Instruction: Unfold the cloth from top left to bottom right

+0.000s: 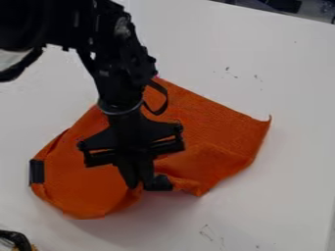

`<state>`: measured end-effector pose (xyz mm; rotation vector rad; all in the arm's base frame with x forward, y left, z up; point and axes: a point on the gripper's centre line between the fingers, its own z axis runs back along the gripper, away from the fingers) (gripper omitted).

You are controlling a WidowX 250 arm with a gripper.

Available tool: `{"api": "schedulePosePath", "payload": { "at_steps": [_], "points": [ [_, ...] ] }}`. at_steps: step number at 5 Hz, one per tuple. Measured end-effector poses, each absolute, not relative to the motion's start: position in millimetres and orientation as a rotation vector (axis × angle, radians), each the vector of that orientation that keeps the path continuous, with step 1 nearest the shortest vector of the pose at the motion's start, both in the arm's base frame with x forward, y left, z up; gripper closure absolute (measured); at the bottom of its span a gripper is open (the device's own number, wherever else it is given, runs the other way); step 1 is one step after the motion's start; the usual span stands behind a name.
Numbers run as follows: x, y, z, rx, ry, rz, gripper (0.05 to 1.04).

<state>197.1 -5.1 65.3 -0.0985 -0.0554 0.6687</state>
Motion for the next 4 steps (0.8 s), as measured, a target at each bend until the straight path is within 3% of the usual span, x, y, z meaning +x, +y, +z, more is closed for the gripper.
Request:
{"api": "schedulePosePath", "payload": {
  "at_steps": [1,3,4],
  "points": [
    [198.7,-4.5,60.7,-0.104,-0.044,0.662,0.767],
    [197.9,-0.2,60.2,-0.103,-0.005,0.641,0.168],
    [199.0,1.5,63.9,-0.100,0.003,0.637,0.071]
  ]
}}
